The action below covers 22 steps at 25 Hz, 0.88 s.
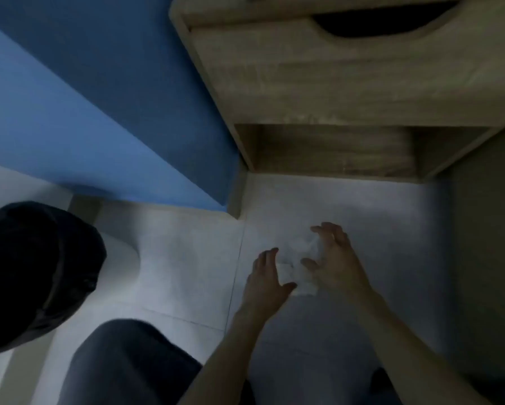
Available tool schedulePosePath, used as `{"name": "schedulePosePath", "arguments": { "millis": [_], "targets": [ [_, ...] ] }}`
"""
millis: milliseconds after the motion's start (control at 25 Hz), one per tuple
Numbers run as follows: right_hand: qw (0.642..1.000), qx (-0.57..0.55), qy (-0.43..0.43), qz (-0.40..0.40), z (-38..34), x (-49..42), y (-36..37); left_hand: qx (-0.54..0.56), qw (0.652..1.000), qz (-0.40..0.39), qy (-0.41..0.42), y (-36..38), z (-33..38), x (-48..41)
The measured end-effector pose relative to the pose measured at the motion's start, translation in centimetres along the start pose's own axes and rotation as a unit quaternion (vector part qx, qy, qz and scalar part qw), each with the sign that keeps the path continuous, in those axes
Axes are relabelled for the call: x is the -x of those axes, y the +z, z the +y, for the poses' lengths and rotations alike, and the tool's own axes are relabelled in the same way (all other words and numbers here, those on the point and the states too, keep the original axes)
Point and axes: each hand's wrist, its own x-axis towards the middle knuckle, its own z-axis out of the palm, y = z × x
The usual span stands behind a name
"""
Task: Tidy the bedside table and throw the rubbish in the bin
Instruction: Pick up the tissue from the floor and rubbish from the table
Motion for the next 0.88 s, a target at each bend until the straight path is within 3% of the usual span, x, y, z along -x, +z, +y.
{"name": "schedulePosePath", "arguments": {
  "millis": [120,200,280,440,600,720,880],
  "targets": [
    [0.996,0.068,0.006,-0.058,1.6,-1.4,2.9,-0.052,0.998,-0.035,-0.013,3.8,-2.3,-2.7],
    [0.99,0.094,0.021,-0.105,2.6,-2.4,4.8,-0.035,0.995,-0.081,-0.042,5.8,-3.0,-4.2],
    [0.99,0.071,0.021,-0.122,3.4,-2.9,6.5,-0.014,0.996,-0.08,-0.042,7.5,-3.4,-4.4],
    [0.995,0.043,0.02,-0.084,4.2,-3.5,7.0,0.003,1.0,0.004,-0.028,9.1,-3.7,-5.2],
    [0.997,0.057,0.037,-0.048,4.3,-3.2,6.0,0.096,0.993,0.023,-0.066,9.4,-4.3,-4.7],
    [0.996,0.037,0.055,-0.054,4.2,-2.6,4.1,0.027,0.995,0.022,-0.089,9.8,-3.7,-3.7],
    [0.999,0.043,-0.011,-0.015,3.6,-1.1,3.5,0.016,0.998,0.028,-0.05,10.5,-2.6,-3.2]
  ]
}}
